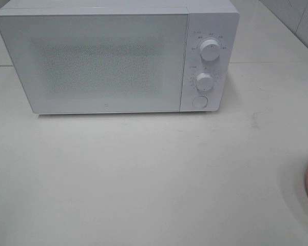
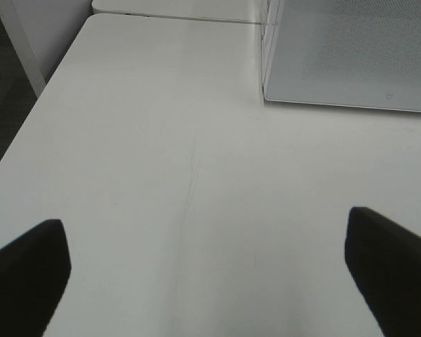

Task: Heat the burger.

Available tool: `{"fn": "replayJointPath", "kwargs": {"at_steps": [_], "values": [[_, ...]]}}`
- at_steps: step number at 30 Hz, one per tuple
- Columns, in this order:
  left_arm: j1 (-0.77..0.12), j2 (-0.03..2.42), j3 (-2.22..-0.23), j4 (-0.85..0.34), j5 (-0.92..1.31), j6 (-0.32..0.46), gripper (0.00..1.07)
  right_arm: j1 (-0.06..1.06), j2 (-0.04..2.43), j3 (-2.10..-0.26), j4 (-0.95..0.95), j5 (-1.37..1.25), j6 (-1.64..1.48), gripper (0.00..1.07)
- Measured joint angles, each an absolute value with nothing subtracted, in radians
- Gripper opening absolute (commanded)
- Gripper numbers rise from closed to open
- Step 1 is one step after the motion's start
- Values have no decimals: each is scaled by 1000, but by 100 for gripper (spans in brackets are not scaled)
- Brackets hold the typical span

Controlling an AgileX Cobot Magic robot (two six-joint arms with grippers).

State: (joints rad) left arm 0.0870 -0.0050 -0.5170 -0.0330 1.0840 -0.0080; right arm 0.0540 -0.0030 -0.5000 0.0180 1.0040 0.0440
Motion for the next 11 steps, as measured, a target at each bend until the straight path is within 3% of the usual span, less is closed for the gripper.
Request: {"fn": "replayJointPath", "kwargs": {"at_steps": [11], "values": [[87, -5, -517, -33, 1084, -8, 100, 54, -3, -500, 18, 1004, 44, 75]]}}
